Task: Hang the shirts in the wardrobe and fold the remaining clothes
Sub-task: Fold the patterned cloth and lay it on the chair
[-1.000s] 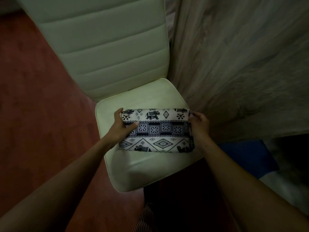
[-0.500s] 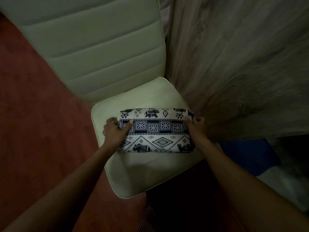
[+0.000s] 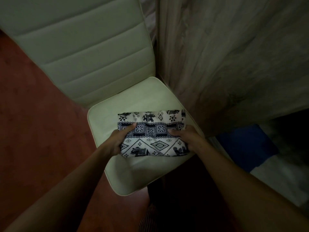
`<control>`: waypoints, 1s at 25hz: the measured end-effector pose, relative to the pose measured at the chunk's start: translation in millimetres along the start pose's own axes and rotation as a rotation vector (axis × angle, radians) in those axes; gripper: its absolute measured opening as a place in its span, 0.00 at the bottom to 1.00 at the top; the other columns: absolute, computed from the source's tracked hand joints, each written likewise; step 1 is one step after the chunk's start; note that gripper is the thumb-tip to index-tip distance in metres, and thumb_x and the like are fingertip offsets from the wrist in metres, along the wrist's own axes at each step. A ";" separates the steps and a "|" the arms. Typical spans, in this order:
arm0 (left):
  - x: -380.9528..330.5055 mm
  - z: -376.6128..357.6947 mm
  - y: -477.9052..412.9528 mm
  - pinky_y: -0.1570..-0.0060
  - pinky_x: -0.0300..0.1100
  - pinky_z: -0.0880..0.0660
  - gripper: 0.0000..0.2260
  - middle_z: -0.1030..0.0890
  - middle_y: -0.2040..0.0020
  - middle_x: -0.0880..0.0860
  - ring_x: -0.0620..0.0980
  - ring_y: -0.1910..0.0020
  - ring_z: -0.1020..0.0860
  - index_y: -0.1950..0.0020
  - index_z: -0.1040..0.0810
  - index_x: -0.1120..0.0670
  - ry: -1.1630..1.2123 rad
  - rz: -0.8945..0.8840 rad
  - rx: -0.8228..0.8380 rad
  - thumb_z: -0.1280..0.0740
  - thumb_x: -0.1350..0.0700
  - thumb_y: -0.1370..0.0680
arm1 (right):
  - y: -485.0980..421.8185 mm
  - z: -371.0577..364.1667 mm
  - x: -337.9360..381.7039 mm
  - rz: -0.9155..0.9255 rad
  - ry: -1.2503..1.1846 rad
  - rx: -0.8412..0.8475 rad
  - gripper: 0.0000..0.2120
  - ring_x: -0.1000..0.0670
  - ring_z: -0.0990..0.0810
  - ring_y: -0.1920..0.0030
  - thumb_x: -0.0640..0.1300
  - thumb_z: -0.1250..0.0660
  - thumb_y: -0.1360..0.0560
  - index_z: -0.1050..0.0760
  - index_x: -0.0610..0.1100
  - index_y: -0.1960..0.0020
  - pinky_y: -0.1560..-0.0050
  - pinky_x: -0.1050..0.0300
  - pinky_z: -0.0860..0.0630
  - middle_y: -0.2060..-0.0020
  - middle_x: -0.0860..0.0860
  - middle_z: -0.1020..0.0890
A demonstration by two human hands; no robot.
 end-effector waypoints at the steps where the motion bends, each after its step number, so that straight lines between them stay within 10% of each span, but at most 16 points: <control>1: -2.6 -2.9 3.3 0.56 0.53 0.21 0.23 0.16 0.50 0.60 0.59 0.53 0.17 0.42 0.24 0.57 0.020 -0.054 0.013 0.27 0.46 0.31 | 3.7 2.3 -3.7 0.018 -0.026 0.010 0.16 0.45 0.16 0.54 0.36 0.24 0.34 0.22 0.40 0.48 0.53 0.51 0.20 0.53 0.43 0.16; 8: 5.4 -54.3 31.7 0.48 0.63 0.24 0.34 0.22 0.39 0.58 0.60 0.45 0.20 0.32 0.36 0.49 -0.019 -0.144 0.235 0.23 0.51 0.33 | 50.7 61.3 -44.1 0.092 -0.275 -0.059 0.21 0.44 0.18 0.52 0.31 0.29 0.31 0.27 0.39 0.40 0.56 0.48 0.19 0.48 0.42 0.18; 13: 17.1 -136.7 67.1 0.61 0.43 0.20 0.30 0.22 0.46 0.54 0.51 0.52 0.20 0.34 0.46 0.49 -0.222 -0.370 0.164 0.30 0.62 0.27 | 93.4 139.3 -99.6 0.034 -0.404 -0.165 0.25 0.42 0.17 0.51 0.34 0.26 0.33 0.29 0.40 0.39 0.56 0.46 0.20 0.47 0.42 0.18; 22: 45.2 -320.5 63.3 0.54 0.36 0.22 0.28 0.24 0.46 0.51 0.46 0.49 0.22 0.34 0.40 0.54 -0.567 -0.686 0.333 0.30 0.65 0.28 | 151.6 297.9 -164.6 0.153 -0.598 -0.544 0.38 0.41 0.27 0.36 0.39 0.26 0.31 0.42 0.41 0.27 0.38 0.44 0.28 0.31 0.41 0.30; 25: 59.6 -379.8 29.3 0.46 0.48 0.23 0.26 0.25 0.40 0.54 0.54 0.42 0.25 0.34 0.38 0.49 -0.665 -0.713 0.390 0.30 0.62 0.27 | 136.3 340.7 -193.6 0.185 -0.650 -0.638 0.31 0.44 0.26 0.43 0.39 0.29 0.27 0.40 0.40 0.29 0.45 0.50 0.28 0.32 0.43 0.30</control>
Point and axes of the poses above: each hand's wrist, its own y-axis away from the middle knuckle, its own z-axis out of the back of the hand, x = y × z, the point moved 8 cm from there along -y, towards the middle knuckle
